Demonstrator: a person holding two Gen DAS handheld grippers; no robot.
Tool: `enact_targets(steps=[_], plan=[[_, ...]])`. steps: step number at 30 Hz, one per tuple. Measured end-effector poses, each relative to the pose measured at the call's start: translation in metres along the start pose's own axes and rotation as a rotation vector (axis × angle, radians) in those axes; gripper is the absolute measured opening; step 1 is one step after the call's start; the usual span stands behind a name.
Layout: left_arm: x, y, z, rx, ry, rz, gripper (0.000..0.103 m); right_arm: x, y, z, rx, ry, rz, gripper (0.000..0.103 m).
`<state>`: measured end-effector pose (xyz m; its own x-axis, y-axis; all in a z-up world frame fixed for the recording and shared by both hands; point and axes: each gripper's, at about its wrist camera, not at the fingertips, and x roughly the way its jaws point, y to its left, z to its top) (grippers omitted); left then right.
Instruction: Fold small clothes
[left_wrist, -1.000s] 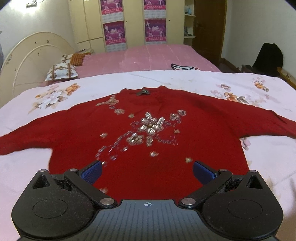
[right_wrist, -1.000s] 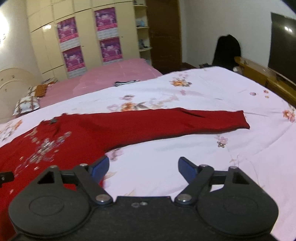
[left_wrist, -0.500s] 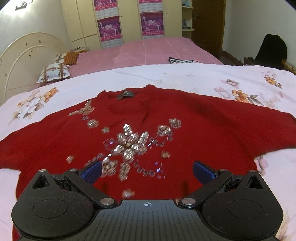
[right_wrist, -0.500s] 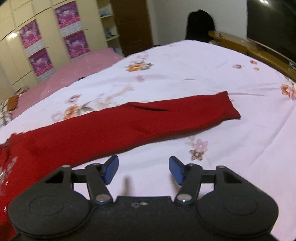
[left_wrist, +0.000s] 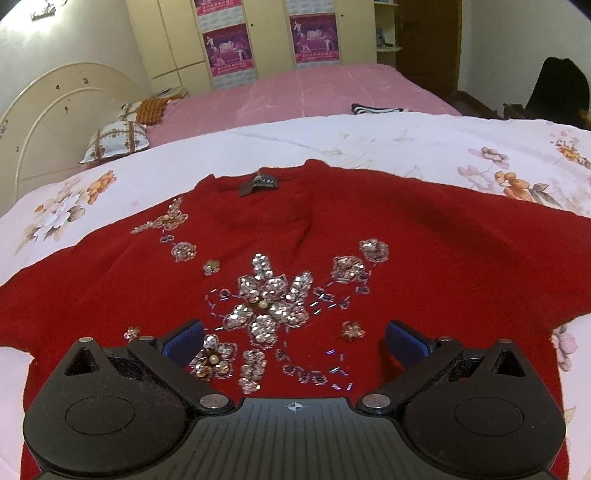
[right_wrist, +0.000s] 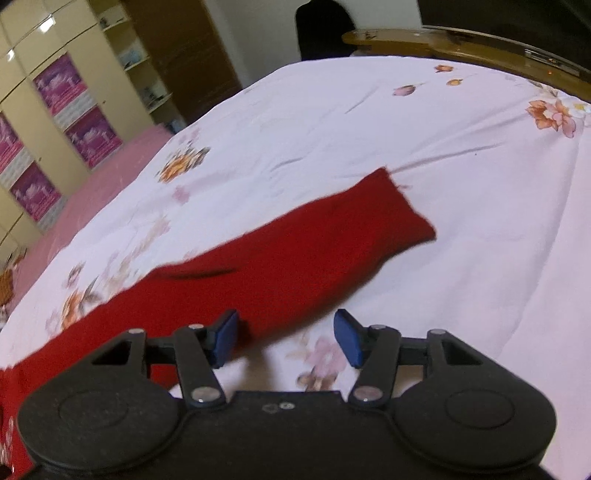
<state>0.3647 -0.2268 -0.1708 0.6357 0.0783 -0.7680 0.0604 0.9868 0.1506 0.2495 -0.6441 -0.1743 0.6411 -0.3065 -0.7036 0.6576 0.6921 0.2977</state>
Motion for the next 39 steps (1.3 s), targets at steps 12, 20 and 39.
enact_targets(steps=[12, 20, 39], plan=[[-0.004, 0.029, -0.002, -0.056, 0.008, -0.014, 0.103, -0.014, 0.04, 0.006, -0.142, -0.168, 0.039, 0.008], [-0.021, 0.088, 0.0, -0.169, -0.017, -0.028, 0.103, -0.075, 0.181, -0.045, -0.437, -0.171, 0.406, 0.007], [0.028, 0.119, -0.007, -0.316, 0.114, -0.423, 0.103, -0.075, 0.257, -0.145, -0.641, 0.081, 0.517, 0.059]])
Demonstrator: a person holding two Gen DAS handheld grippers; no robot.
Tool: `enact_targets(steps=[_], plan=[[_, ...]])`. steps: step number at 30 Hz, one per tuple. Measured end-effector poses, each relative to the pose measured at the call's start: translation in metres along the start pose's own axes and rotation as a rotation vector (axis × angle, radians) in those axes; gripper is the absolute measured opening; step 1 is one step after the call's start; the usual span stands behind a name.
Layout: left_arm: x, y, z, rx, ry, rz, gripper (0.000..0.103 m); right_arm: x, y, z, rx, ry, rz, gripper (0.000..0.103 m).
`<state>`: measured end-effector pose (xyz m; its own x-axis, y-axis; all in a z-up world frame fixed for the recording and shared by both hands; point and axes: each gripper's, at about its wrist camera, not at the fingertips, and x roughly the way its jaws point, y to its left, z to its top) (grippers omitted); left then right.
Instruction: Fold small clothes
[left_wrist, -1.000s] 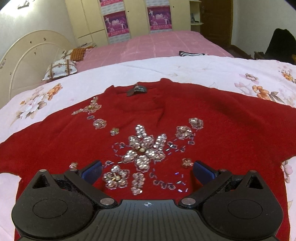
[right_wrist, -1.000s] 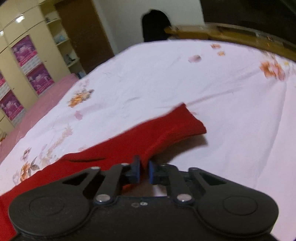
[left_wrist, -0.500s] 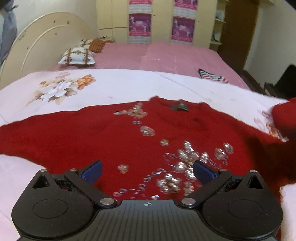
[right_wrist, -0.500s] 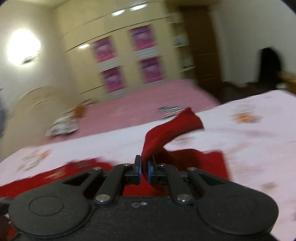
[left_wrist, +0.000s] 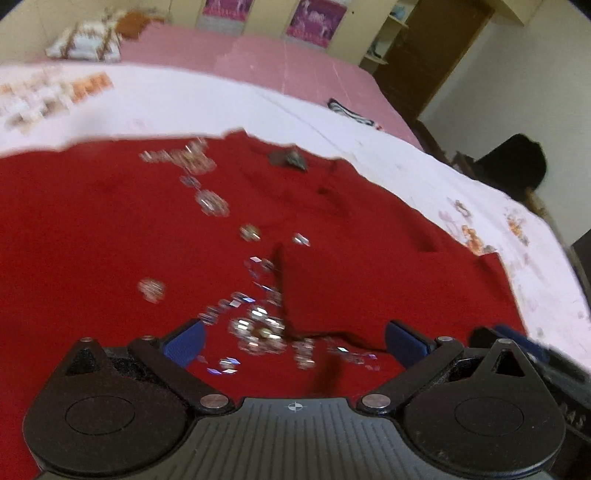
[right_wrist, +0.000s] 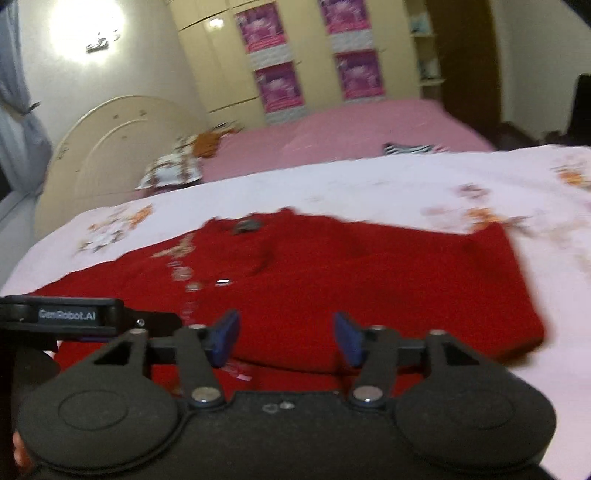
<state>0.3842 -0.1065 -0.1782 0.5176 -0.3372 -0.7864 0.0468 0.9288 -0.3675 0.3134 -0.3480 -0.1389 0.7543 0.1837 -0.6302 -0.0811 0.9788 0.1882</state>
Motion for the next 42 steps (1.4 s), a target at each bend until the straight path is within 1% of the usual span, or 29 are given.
enact_targets(steps=[2, 5, 6, 7, 8, 9, 10, 11, 13, 15, 16, 17, 18, 19, 21, 24, 26, 28, 30, 32, 35, 39, 42], plan=[[0.007, 0.0, -0.001, -0.047, -0.01, -0.04, 0.103, -0.007, -0.012, -0.008, 0.02, -0.004, -0.035, 0.059], [0.017, -0.001, -0.002, -0.097, -0.009, -0.052, 0.102, -0.018, -0.025, -0.019, 0.053, -0.007, -0.068, 0.059], [0.018, -0.002, -0.003, -0.1, -0.027, -0.056, 0.093, -0.018, -0.028, -0.021, 0.064, -0.008, -0.078, 0.059], [0.018, -0.003, -0.004, -0.094, -0.039, -0.057, 0.079, -0.018, -0.029, -0.023, 0.072, -0.011, -0.085, 0.059], [0.02, -0.004, -0.003, -0.094, -0.04, -0.074, 0.07, -0.019, -0.033, -0.025, 0.082, -0.014, -0.093, 0.06], [0.024, -0.003, -0.002, -0.109, -0.031, -0.098, 0.05, -0.018, -0.034, -0.028, 0.088, -0.016, -0.1, 0.06], [0.028, -0.001, -0.002, -0.127, -0.019, -0.108, 0.043, -0.018, -0.037, -0.03, 0.096, -0.015, -0.107, 0.06], [0.031, 0.0, -0.001, -0.139, -0.015, -0.101, 0.043, -0.016, -0.038, -0.032, 0.102, -0.013, -0.111, 0.06], [0.032, 0.0, -0.001, -0.142, -0.034, -0.104, 0.043, -0.015, -0.04, -0.035, 0.113, -0.01, -0.118, 0.06], [0.031, -0.003, -0.002, -0.131, -0.053, -0.1, 0.041, -0.018, -0.042, -0.037, 0.108, -0.007, -0.129, 0.06], [0.031, -0.004, -0.002, -0.123, -0.065, -0.091, 0.023, -0.017, -0.042, -0.039, 0.103, -0.005, -0.138, 0.06], [0.029, -0.004, -0.002, -0.122, -0.074, -0.069, 0.017, -0.015, -0.042, -0.039, 0.099, 0.0, -0.15, 0.06], [0.026, -0.002, -0.002, -0.136, -0.083, -0.072, 0.006, -0.014, -0.044, -0.04, 0.1, 0.004, -0.155, 0.061], [0.024, 0.003, 0.0, -0.165, -0.094, -0.101, 0.003, -0.013, -0.044, -0.041, 0.102, 0.008, -0.162, 0.061], [0.014, 0.01, 0.005, -0.194, -0.126, -0.129, 0.003, -0.009, -0.047, -0.041, 0.106, 0.012, -0.185, 0.062], [-0.001, 0.013, 0.016, -0.177, -0.173, -0.157, 0.003, -0.003, -0.051, -0.041, 0.12, 0.016, -0.216, 0.063], [-0.005, 0.015, 0.021, -0.171, -0.172, -0.175, 0.003, 0.001, -0.057, -0.04, 0.153, 0.02, -0.224, 0.063], [-0.006, 0.016, 0.021, -0.15, -0.158, -0.178, 0.003, 0.003, -0.062, -0.039, 0.183, 0.023, -0.226, 0.063], [-0.008, 0.017, 0.016, -0.126, -0.167, -0.159, 0.003, 0.003, -0.064, -0.038, 0.198, 0.02, -0.21, 0.063], [-0.01, 0.023, 0.016, -0.143, -0.179, -0.137, 0.003, 0.004, -0.062, -0.038, 0.18, 0.021, -0.221, 0.063], [-0.021, 0.045, 0.025, -0.186, -0.207, -0.101, 0.003, 0.006, -0.064, -0.038, 0.191, 0.027, -0.226, 0.063], [-0.038, 0.077, 0.037, -0.204, -0.257, -0.025, 0.003, 0.01, -0.063, -0.037, 0.182, 0.022, -0.234, 0.063], [-0.044, 0.098, 0.039, -0.222, -0.274, 0.024, 0.003, 0.017, -0.059, -0.035, 0.179, 0.027, -0.218, 0.062]])
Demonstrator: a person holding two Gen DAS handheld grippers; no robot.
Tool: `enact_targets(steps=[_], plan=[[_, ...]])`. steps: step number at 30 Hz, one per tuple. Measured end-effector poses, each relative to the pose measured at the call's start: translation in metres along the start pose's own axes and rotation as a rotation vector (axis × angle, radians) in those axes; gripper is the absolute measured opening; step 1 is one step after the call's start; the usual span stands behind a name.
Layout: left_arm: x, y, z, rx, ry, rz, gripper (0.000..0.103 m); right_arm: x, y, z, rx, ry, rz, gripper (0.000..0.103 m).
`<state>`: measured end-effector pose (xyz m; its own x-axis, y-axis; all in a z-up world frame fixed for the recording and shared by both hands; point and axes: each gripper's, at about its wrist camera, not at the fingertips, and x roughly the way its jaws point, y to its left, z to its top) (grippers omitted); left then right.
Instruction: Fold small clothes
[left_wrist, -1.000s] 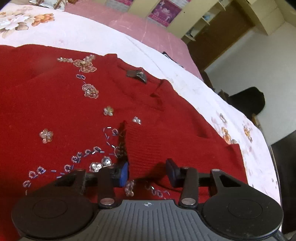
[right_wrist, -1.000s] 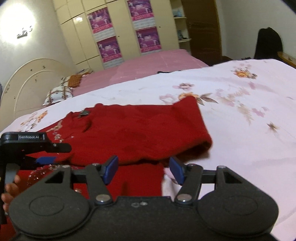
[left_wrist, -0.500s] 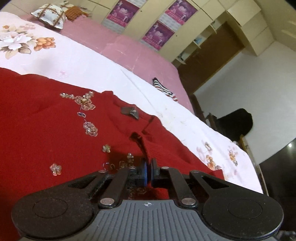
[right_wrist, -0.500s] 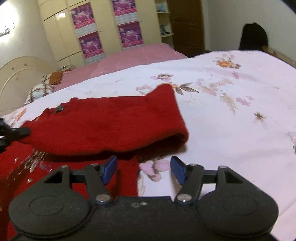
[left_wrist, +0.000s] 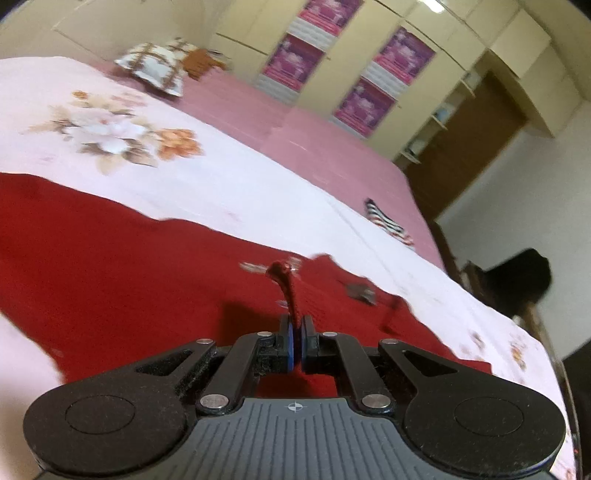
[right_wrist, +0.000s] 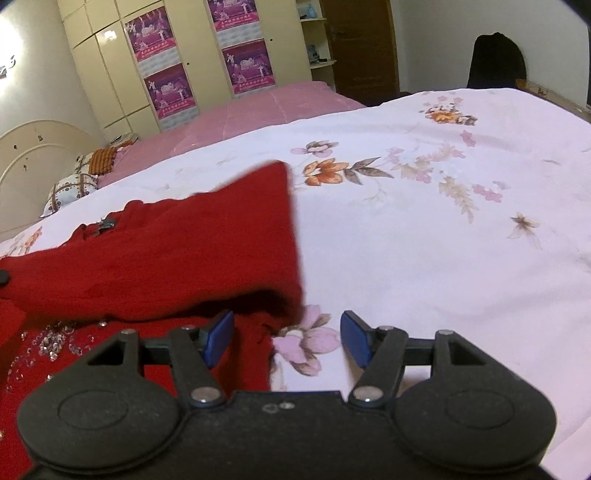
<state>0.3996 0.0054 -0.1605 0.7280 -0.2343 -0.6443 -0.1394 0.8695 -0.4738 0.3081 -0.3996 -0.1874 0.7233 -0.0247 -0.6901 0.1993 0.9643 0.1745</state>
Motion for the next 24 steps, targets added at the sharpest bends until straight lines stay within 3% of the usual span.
enact_targets(steps=[2, 7, 9, 12, 14, 17, 22, 24], plan=[[0.002, 0.013, 0.0, -0.013, 0.003, 0.031, 0.003, 0.004, 0.007, 0.002, -0.032, -0.007, -0.007, 0.055], [0.014, 0.039, -0.007, -0.047, 0.03, 0.097, 0.003, 0.018, 0.006, 0.008, 0.021, 0.036, 0.038, 0.018], [0.016, 0.045, -0.009, -0.061, 0.03, 0.113, 0.003, 0.013, 0.005, 0.009, 0.037, 0.037, 0.066, 0.01], [0.02, 0.047, -0.01, -0.042, 0.035, 0.139, 0.003, 0.003, 0.006, 0.007, -0.013, -0.009, 0.014, 0.009], [0.026, 0.045, -0.015, -0.01, 0.06, 0.168, 0.003, 0.013, 0.0, 0.001, -0.008, 0.044, -0.014, 0.009], [0.018, 0.028, -0.016, 0.074, 0.044, 0.209, 0.004, 0.008, 0.002, 0.001, -0.037, 0.043, -0.011, 0.009], [-0.012, 0.026, -0.007, 0.087, -0.026, 0.218, 0.004, -0.016, -0.007, 0.003, -0.003, 0.037, 0.05, 0.036], [-0.019, 0.02, -0.006, 0.123, -0.047, 0.202, 0.004, -0.027, -0.011, 0.007, 0.015, 0.007, 0.068, 0.041]])
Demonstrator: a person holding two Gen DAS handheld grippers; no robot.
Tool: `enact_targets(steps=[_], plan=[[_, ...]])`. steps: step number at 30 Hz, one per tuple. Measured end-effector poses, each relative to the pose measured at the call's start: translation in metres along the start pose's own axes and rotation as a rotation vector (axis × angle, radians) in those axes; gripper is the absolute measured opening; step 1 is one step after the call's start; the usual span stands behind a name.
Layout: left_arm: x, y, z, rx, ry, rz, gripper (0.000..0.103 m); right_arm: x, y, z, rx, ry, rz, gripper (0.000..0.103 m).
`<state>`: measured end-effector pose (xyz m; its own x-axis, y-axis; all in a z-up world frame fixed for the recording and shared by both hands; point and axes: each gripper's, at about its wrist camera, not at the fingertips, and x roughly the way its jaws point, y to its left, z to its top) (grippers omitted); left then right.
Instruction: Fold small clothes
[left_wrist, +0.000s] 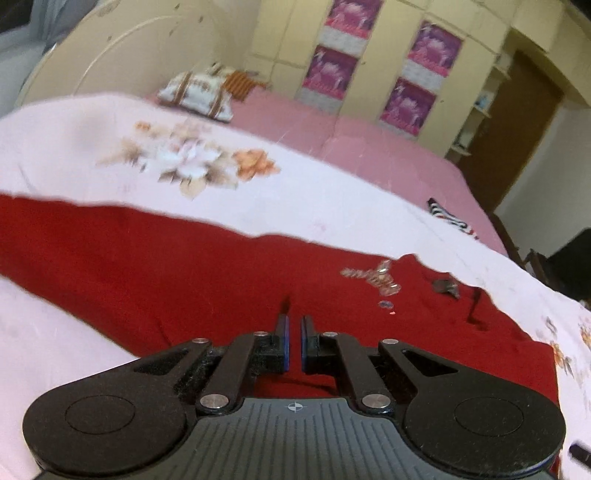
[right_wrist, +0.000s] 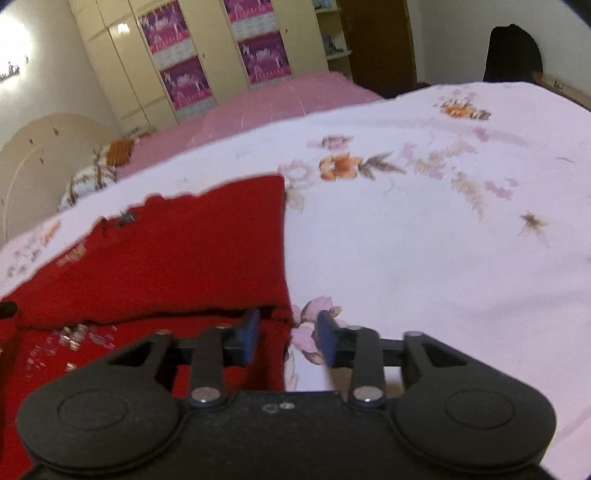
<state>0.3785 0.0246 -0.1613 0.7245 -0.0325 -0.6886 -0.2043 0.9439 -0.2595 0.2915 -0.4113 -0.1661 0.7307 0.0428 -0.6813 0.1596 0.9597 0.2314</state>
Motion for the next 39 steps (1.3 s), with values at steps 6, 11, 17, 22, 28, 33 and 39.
enact_targets(steps=[6, 11, 17, 22, 28, 33, 39], plan=[[0.019, -0.029, -0.006, 0.057, 0.044, -0.052, 0.004, 0.03, -0.003, 0.029, 0.046, -0.003, 0.02, 0.042], [0.048, -0.025, -0.018, 0.044, 0.093, -0.003, 0.004, 0.072, 0.0, 0.049, 0.078, 0.024, 0.035, 0.042], [0.048, -0.028, -0.022, 0.086, 0.075, 0.001, 0.004, 0.114, -0.008, 0.067, 0.144, 0.038, 0.098, 0.041], [0.047, -0.032, -0.025, 0.107, 0.056, 0.01, 0.004, 0.123, 0.002, 0.069, 0.106, 0.041, 0.122, 0.012], [0.046, -0.036, -0.026, 0.146, 0.048, 0.02, 0.004, 0.088, 0.034, 0.061, -0.133, -0.165, -0.081, 0.008], [0.047, -0.038, -0.022, 0.135, 0.064, 0.037, 0.004, 0.113, 0.035, 0.055, -0.164, -0.077, -0.154, 0.013], [0.039, -0.039, -0.028, 0.143, 0.078, 0.035, 0.004, 0.069, 0.052, 0.05, -0.188, -0.138, -0.037, 0.026]])
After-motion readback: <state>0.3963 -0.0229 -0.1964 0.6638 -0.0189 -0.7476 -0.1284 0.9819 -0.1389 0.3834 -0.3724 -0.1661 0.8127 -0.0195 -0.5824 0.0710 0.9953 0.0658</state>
